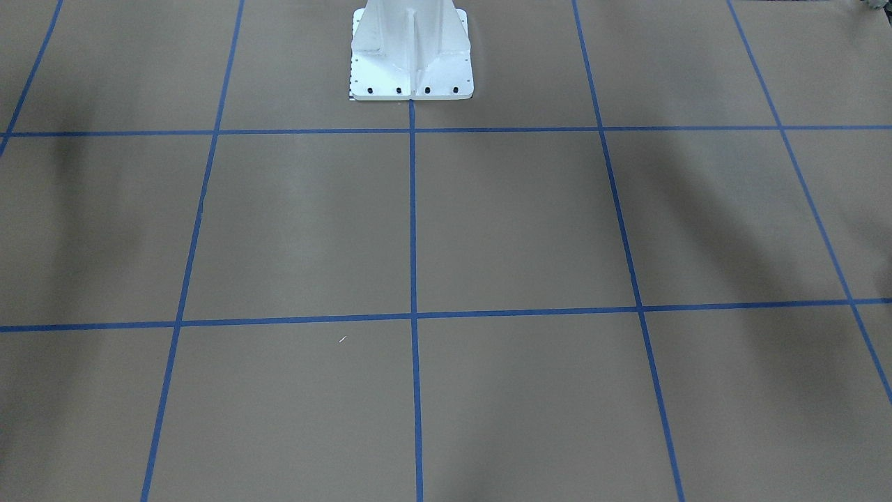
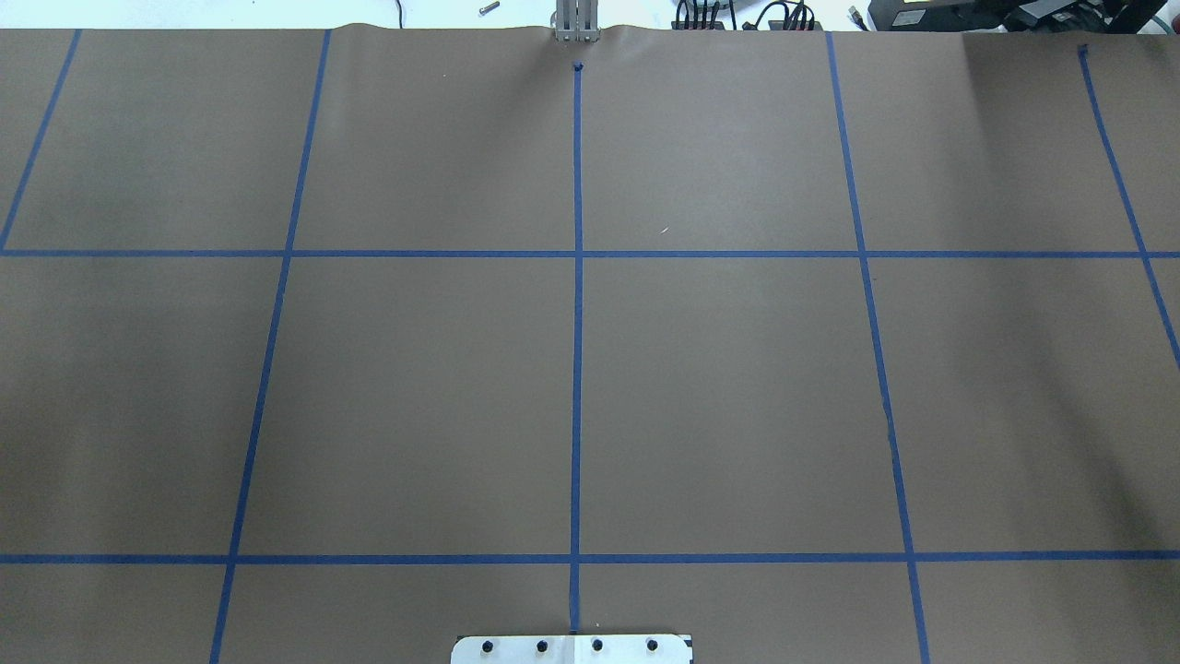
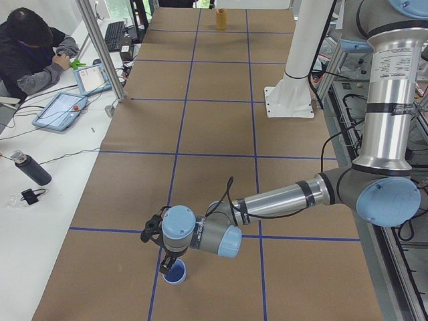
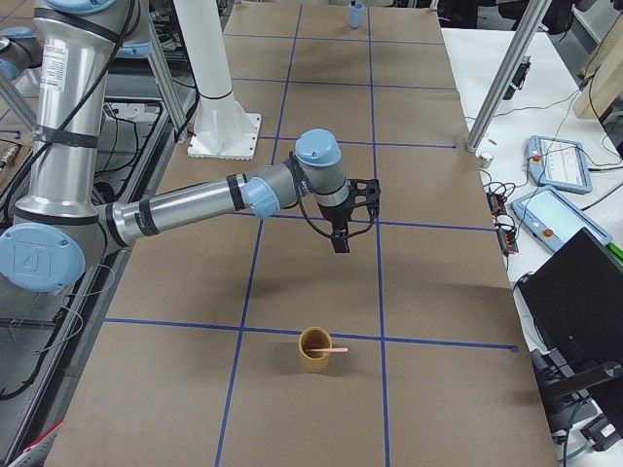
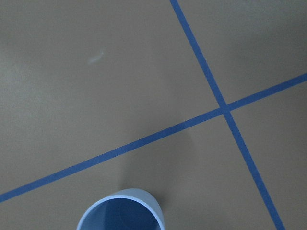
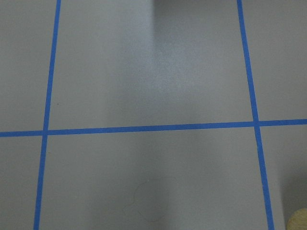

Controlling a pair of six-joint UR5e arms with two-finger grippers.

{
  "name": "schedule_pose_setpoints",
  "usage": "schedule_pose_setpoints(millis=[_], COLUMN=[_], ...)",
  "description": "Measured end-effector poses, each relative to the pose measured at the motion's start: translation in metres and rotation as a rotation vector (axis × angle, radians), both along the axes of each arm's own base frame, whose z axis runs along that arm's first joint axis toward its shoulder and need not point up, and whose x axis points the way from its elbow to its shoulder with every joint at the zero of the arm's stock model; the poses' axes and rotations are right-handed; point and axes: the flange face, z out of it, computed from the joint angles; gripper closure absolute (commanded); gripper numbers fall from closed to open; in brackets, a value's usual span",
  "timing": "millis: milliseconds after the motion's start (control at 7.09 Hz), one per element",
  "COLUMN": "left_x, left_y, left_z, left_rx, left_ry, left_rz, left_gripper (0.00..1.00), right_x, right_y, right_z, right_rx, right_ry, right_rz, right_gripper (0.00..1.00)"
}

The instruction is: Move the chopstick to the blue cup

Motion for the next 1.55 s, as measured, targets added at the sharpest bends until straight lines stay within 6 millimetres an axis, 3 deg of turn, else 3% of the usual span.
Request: schedule_pose_setpoints(millis=[141,282,423,564,1129,1411,1552], left_x=[0.009,0.017,0.025,0.031,0.043,0.045,0.045], left_y=[0.001,0.003,0.004,0.005,0.004,-0.005,-0.014], left_z=[0.008,0.015,0.022,0.028,0.031,0.003,-0.028], left_rx=[-0.008,-0.014,-0.014,-0.013,0.006,0.031,0.029], left_ry=[-0.01,-0.014,-0.017,-0.032,-0.077,-0.06,-0.031], left_rz=[0.013,0.025,0.037,0.045,0.064,0.069,0.071], left_gripper=[0.02,0.17,0.63,1.0,1.0,1.0,1.0], right_x=[0.0,-0.001,-0.001,-0.002,-0.004,-0.004,-0.004], right_y=[0.0,0.0,0.0,0.0,-0.001,-0.001,-0.001], right_z=[0.0,0.001,0.001,0.001,0.004,0.004,0.004], right_rx=[-0.001,-0.002,-0.002,-0.002,0.0,0.001,0.0], right_ry=[0.0,0.001,0.001,0.005,0.022,0.022,0.021], right_rz=[0.0,-0.001,-0.001,-0.001,0.002,0.002,0.001], right_gripper=[0.0,0.0,0.0,0.0,0.0,0.0,0.0])
